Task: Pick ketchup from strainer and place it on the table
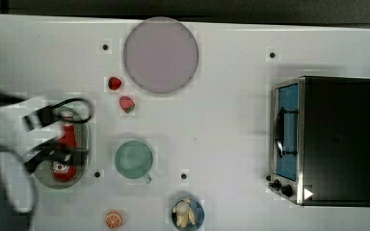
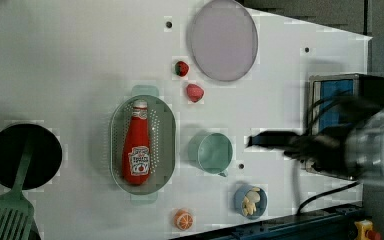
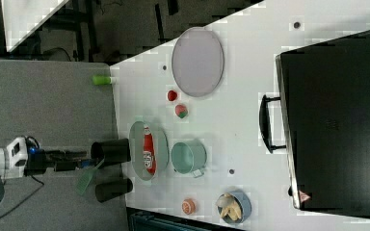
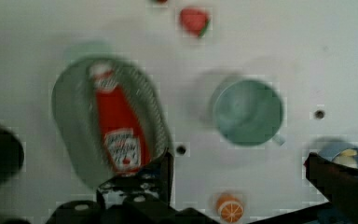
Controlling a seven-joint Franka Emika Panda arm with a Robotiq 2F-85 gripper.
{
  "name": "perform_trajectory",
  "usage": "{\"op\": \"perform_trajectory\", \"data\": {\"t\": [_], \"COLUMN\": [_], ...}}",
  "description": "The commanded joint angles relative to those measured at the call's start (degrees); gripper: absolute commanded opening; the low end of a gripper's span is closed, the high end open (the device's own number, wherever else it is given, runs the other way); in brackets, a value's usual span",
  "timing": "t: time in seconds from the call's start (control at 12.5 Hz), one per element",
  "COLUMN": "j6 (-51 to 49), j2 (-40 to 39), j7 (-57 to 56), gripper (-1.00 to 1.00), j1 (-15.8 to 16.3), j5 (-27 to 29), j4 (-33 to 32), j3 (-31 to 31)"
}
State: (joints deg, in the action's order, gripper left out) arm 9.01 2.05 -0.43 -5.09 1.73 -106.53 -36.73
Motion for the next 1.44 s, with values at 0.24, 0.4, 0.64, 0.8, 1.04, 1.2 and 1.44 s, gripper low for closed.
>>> {"op": "perform_trajectory", "data": {"t": [0.24, 0.4, 0.64, 0.8, 1.04, 1.2, 1.44], "j6": [12.2, 20.9, 32.5, 38.8, 46.4, 48.7, 50.2], "j2": [-4.6, -7.0, -10.1, -12.7, -18.4, -22.7, -28.0], "j7": [2.8, 3.1, 4.3, 6.6, 9.0, 11.8, 15.5], "gripper": [1.0, 1.0, 1.0, 1.0, 1.0, 1.0, 1.0], "j1": [0.9, 1.0, 1.4, 1.7, 2.4, 2.6, 2.8], "j5": [0.0, -0.8, -5.2, -8.2, -10.9, -12.8, -19.1], "j4": [-4.3, -9.0, -16.6, -20.8, -23.3, -23.3, -22.8], "j3": [-7.6, -9.6, -10.2, -10.2, -10.0, -9.8, -8.8]}}
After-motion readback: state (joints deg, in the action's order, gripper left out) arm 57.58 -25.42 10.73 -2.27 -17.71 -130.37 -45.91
